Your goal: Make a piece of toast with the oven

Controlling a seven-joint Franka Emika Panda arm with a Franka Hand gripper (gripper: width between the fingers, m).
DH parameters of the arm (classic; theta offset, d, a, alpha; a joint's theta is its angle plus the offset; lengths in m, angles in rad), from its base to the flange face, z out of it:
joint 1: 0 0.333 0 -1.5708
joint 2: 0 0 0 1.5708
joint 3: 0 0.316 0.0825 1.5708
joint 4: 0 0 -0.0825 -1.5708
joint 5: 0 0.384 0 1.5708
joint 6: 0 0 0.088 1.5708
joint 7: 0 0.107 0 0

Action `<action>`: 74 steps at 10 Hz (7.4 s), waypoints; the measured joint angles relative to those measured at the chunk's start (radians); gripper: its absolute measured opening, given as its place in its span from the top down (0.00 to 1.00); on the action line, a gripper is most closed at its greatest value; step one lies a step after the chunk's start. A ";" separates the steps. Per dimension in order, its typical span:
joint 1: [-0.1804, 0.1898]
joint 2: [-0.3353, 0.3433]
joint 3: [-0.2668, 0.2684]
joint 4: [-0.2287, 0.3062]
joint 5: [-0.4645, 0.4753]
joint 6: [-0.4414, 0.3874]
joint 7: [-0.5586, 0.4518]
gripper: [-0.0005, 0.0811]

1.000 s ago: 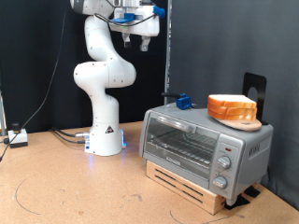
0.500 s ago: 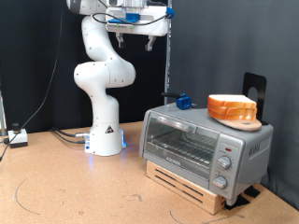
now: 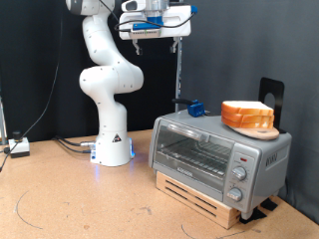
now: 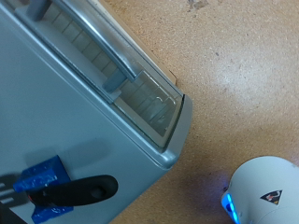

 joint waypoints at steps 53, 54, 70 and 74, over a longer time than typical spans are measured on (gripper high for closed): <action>0.053 0.476 -0.187 -0.371 0.192 0.884 -1.077 0.01; 0.052 0.476 -0.194 -0.366 0.198 0.886 -1.091 0.01; 0.023 0.506 -0.222 -0.339 0.181 0.881 -1.130 0.01; 0.019 0.534 -0.222 -0.332 0.192 0.937 -1.124 0.01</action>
